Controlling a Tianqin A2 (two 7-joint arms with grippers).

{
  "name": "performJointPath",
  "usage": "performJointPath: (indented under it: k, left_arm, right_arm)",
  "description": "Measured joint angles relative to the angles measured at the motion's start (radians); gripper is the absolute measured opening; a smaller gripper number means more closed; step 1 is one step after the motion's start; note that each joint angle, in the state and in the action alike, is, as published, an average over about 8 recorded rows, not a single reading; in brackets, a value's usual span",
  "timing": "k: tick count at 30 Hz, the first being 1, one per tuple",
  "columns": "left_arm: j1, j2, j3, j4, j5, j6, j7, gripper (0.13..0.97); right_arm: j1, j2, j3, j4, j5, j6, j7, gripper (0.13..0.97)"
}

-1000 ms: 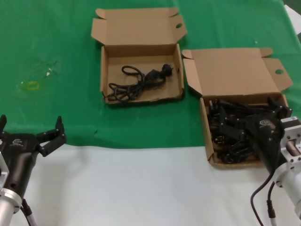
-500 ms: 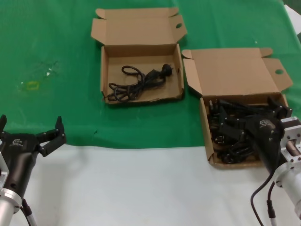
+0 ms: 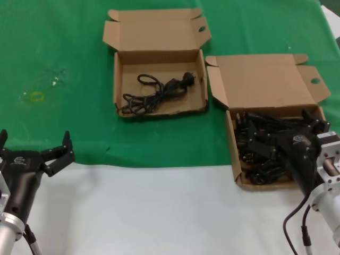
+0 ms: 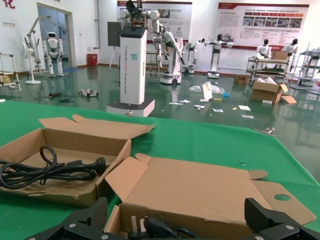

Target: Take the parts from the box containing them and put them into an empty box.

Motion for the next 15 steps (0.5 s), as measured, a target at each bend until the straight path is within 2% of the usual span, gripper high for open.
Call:
performJointPath:
  k: [15]
  left_arm:
    - [0.0, 0.0, 0.0, 0.0, 0.0, 0.0, 0.0, 0.966]
  right_arm:
    - [0.0, 0.0, 0.0, 0.0, 0.0, 0.0, 0.0, 0.966]
